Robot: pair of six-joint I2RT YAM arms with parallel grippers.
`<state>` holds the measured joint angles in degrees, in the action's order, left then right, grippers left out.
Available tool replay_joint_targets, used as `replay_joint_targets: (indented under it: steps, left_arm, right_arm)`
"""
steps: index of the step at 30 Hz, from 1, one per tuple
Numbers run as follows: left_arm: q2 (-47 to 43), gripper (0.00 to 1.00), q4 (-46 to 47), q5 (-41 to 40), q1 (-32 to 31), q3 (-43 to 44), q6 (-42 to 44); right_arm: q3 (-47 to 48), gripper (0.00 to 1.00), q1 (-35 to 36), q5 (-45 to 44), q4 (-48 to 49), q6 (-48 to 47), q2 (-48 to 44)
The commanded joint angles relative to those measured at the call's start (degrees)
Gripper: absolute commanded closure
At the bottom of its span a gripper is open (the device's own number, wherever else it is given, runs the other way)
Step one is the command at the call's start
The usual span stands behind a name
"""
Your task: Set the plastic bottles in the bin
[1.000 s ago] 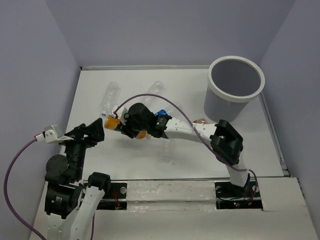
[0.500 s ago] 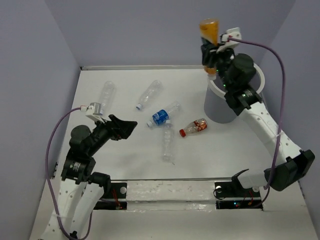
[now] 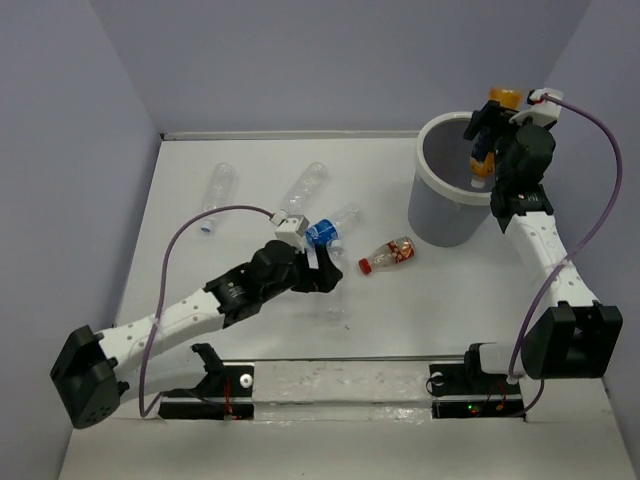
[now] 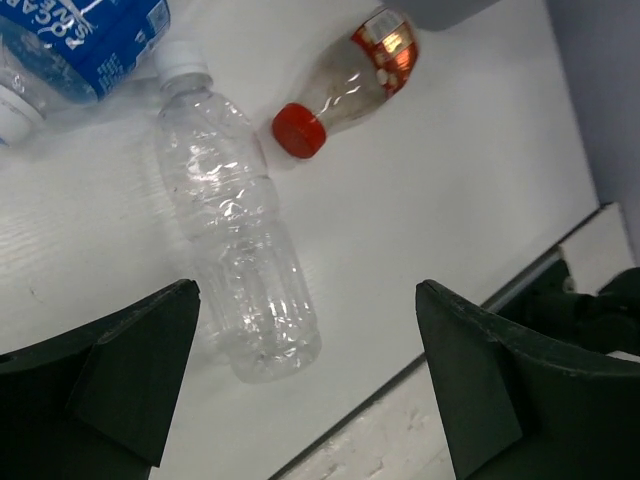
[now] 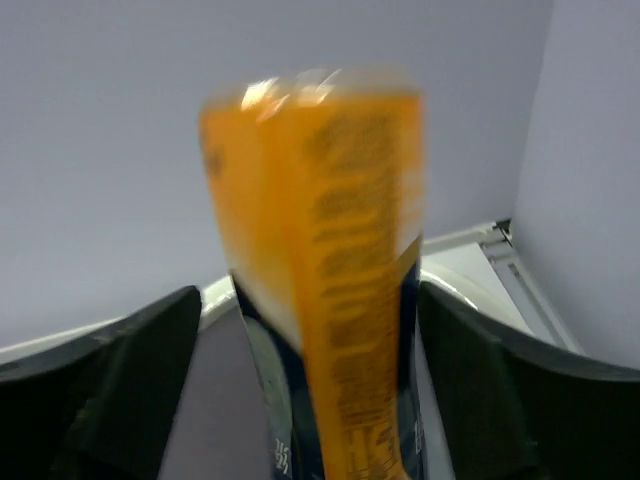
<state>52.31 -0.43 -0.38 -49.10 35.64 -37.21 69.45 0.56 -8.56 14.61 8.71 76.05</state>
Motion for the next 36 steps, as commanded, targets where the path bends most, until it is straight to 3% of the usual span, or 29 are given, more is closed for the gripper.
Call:
replay_joint_targets:
  steps: [1,7,17,19,20,23,24,25,31,36]
  left_arm:
    - [11.45,0.01,3.5,-14.46,-4.77,3.9,1.97]
    - [23.61,0.01,4.73,-15.52,-7.15,8.12,4.25]
    - [38.82,0.03,3.42,-20.36,-8.29,14.02,4.78]
    - [40.23,0.15,3.5,-20.36,-8.64,14.46,4.43]
    - [39.97,0.28,3.68,-21.14,-9.25,14.46,4.08]
    - [38.22,0.47,3.68,-22.2,-10.13,13.85,3.29]
    - [36.12,0.57,3.77,-22.81,-10.75,13.67,2.94]
    - [34.89,0.58,3.77,-22.99,-11.01,13.41,2.85]
    - [23.38,0.61,3.24,-21.33,-12.77,11.74,2.67]
    - [14.94,0.61,3.24,-20.54,-13.48,11.91,2.84]
  right_arm:
    - [-1.59,0.0,-0.38,-2.25,3.07,7.1,-4.4]
    - [-5.89,0.0,-0.38,3.27,-2.3,17.37,-13.89]
    - [-39.17,0.05,0.23,7.41,-11.18,37.07,-42.02]
    - [-43.06,0.08,0.23,7.59,-13.89,40.67,-48.34]
    - [-45.87,0.12,0.23,7.85,-14.6,42.42,-50.28]
    - [-49.58,0.17,0.23,11.25,-18.39,45.68,-56.09]
    - [-50.63,0.18,0.23,12.5,-18.56,47.61,-56.8]
    - [-51.69,0.18,0.23,13.47,-18.83,48.58,-57.15]
    - [-58.81,0.09,0.23,21.03,-10.43,53.51,-51.02]
    - [-60.05,0.06,5.67,23.06,-1.18,56.76,-37.15]
